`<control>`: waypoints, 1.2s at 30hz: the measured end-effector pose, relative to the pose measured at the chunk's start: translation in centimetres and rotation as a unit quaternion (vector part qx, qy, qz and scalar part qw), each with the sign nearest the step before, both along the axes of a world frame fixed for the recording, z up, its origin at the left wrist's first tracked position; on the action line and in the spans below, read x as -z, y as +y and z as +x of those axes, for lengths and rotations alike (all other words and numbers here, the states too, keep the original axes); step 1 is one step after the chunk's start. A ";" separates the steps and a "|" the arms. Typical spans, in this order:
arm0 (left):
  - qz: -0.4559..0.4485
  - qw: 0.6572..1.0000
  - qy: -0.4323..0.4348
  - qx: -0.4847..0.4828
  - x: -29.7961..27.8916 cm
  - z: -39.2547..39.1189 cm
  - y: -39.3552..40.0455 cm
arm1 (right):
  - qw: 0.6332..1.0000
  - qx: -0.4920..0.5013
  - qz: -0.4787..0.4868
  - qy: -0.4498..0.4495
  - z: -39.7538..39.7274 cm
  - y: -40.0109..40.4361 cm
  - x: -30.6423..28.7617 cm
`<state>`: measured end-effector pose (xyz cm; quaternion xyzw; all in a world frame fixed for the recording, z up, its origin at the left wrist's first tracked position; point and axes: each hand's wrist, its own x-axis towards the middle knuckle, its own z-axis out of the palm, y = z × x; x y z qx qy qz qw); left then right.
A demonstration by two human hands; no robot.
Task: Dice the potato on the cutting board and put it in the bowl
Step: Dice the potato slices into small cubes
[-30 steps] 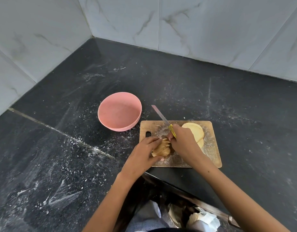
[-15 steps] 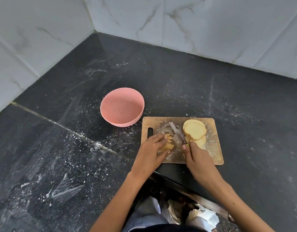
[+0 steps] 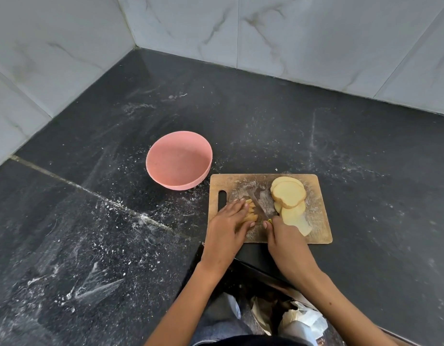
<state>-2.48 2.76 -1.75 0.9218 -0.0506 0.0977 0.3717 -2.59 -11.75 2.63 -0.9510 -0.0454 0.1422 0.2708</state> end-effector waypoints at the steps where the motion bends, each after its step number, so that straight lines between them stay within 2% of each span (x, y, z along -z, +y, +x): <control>1: -0.002 1.000 -0.001 -0.001 0.0 0.0 0.0 | 1.000 0.000 -0.011 0.000 0.1 0.2 0.0; 13: -0.025 1.000 0.012 -0.003 0.0 0.1 -0.2 | 0.993 -0.022 -0.107 0.043 1.6 1.9 -0.2; 18: -0.009 1.000 0.023 0.003 0.0 0.1 -0.4 | 0.989 -0.023 -0.125 0.070 0.0 1.2 -0.2; 24: -0.032 0.999 0.036 -0.009 -0.2 0.0 -0.6 | 0.982 -0.026 -0.155 0.102 -2.1 -0.2 -0.8; 28: -0.040 0.998 0.035 -0.015 -0.2 0.0 -0.7 | 0.984 -0.029 -0.137 0.108 -2.0 -1.1 -1.4; 31: -0.050 0.998 0.032 -0.021 -0.2 -0.1 -0.8 | 0.992 -0.025 -0.100 0.076 -1.7 -1.8 -1.8; 36: -0.090 0.993 0.078 -0.015 -0.4 -0.1 -0.3 | 0.997 0.003 -0.062 0.043 -0.7 -1.6 -1.5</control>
